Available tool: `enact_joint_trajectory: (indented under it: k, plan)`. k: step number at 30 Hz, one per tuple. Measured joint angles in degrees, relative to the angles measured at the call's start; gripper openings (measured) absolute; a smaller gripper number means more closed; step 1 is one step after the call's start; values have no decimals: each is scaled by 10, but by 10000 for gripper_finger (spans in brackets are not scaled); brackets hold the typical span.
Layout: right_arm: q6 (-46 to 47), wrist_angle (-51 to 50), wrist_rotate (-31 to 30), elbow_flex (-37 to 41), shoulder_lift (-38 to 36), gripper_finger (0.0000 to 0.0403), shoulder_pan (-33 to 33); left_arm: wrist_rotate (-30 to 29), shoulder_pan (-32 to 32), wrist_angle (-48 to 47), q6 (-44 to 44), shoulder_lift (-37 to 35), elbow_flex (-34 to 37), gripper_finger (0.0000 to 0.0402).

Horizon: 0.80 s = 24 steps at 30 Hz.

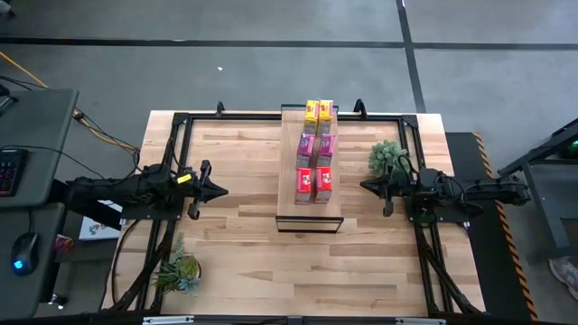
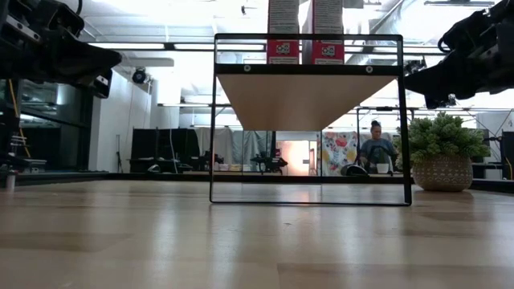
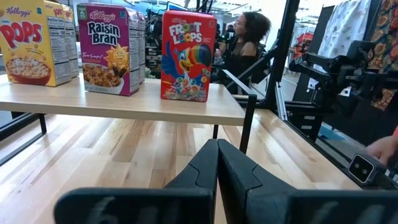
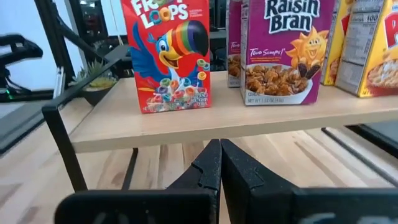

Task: Stack cereal on shelf
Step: Return to Home Position

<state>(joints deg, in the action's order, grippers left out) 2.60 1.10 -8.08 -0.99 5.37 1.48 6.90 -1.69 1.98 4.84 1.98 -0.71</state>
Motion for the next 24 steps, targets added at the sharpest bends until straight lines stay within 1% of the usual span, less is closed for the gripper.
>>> enact_joint_trajectory:
  k: [10,24]
  plan:
    - [76,0,0,0,0,0,0,0,0,0,0,0,0,0]
    - [79,0,0,0,0,0,0,0,0,-1,0,0,0,0]
